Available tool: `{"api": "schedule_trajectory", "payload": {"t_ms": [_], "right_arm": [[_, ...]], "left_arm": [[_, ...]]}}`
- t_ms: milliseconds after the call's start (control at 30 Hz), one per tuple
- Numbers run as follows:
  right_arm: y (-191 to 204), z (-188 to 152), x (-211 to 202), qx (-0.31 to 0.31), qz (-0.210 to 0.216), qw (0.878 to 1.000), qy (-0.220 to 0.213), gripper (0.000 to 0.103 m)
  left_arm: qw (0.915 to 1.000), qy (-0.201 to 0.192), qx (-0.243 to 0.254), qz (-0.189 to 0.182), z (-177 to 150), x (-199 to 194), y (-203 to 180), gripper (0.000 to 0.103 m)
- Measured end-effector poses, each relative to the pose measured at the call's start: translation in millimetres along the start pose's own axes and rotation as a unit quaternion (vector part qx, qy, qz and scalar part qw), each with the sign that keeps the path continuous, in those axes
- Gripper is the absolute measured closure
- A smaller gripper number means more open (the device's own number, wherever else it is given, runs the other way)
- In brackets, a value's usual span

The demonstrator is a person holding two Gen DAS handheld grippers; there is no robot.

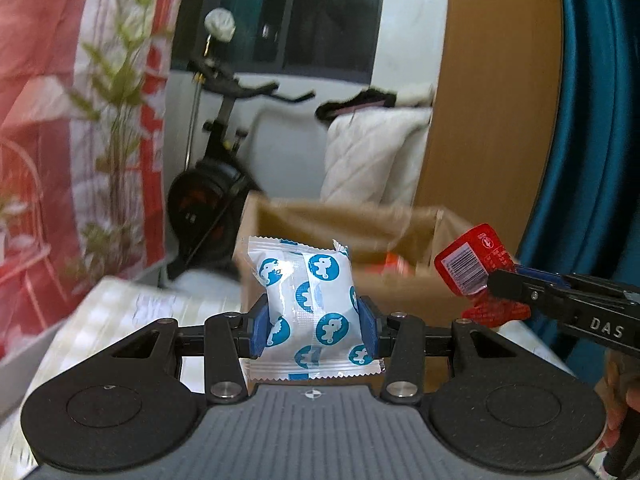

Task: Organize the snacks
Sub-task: 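Carry the white-blue packet and red packet into the lined bin and release both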

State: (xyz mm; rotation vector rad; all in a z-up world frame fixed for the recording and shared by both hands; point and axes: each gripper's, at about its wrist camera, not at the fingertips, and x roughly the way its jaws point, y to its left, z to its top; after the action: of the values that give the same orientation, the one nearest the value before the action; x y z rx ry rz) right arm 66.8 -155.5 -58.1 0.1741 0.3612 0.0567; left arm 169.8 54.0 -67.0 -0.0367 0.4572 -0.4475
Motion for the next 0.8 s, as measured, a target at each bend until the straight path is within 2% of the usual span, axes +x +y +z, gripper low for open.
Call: {"api": "schedule_trajectory", "payload": {"t_ms": [167,300,400,433,467,500,567,800], "right_arm": [[-28.4,34.7,23.2,0.006,-0.032,0.999,-0.027,0.078],[-52.1,40.5,52.3,0.004,-0.082,0.997,-0.011,0.078],[-69.1,41.0,73.2,0.019,-0.093,0.995,0.006,0.075],[-74.0,40.2,78.1,0.025,-0.096,0.995,0.010,0.069],[-77.1,40.0,82.8,0.029,-0.100,0.994,0.015,0.069],[-79.4,39.9,85.0,0.033,-0.101,0.994,0.018,0.069],[-82.6,38.8,82.9,0.040,-0.098,0.994,0.015,0.063],[-81.1,34.9,48.5,0.063,-0.082,0.995,0.008,0.063]], "left_arm": [[0.9999,-0.004,-0.005,-0.015,41.6,42.8,-3.9,0.056],[0.9997,0.011,0.023,-0.006,58.7,86.9,-14.5,0.056],[0.9989,0.025,0.039,0.001,64.6,117.1,-21.4,0.054],[0.9988,0.026,0.042,0.006,65.1,123.0,-22.6,0.053],[0.9987,0.028,0.043,0.008,66.3,128.8,-22.1,0.046],[0.9988,0.028,0.040,0.006,66.1,129.2,-19.9,0.042],[0.9990,0.028,0.036,0.002,64.4,125.8,-14.7,0.042],[0.9985,0.039,0.039,0.001,51.1,82.1,9.7,0.042]]}}
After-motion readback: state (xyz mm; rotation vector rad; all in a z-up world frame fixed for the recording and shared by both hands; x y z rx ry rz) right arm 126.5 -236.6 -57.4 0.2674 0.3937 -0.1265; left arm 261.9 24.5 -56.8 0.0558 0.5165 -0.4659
